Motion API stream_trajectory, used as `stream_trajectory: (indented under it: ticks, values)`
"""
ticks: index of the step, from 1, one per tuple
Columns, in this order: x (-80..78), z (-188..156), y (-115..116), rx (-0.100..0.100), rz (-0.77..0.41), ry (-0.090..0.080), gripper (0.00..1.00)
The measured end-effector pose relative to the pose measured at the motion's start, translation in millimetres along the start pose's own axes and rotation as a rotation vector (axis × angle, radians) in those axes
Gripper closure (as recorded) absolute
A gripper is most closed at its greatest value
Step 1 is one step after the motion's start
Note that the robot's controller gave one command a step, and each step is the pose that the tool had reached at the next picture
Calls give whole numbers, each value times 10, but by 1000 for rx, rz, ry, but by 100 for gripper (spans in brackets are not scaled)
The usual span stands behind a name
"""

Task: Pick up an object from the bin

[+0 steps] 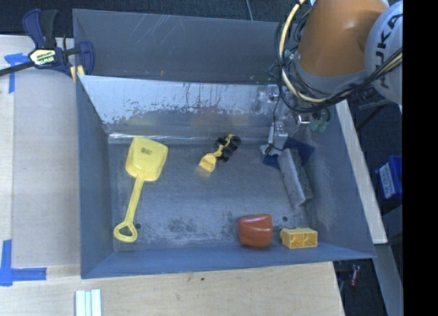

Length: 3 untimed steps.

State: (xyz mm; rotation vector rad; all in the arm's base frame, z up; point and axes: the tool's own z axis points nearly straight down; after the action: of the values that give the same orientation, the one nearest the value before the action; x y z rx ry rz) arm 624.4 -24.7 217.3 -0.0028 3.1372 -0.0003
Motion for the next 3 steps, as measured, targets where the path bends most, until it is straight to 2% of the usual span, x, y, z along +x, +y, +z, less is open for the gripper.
stream_trajectory:
  ticks: [1,2,3]
  values:
    - [0,0,0,0,0,0,0]
    - [54,467,396,0,36,-2,0]
    - [40,535,194,3,30,-10,0]
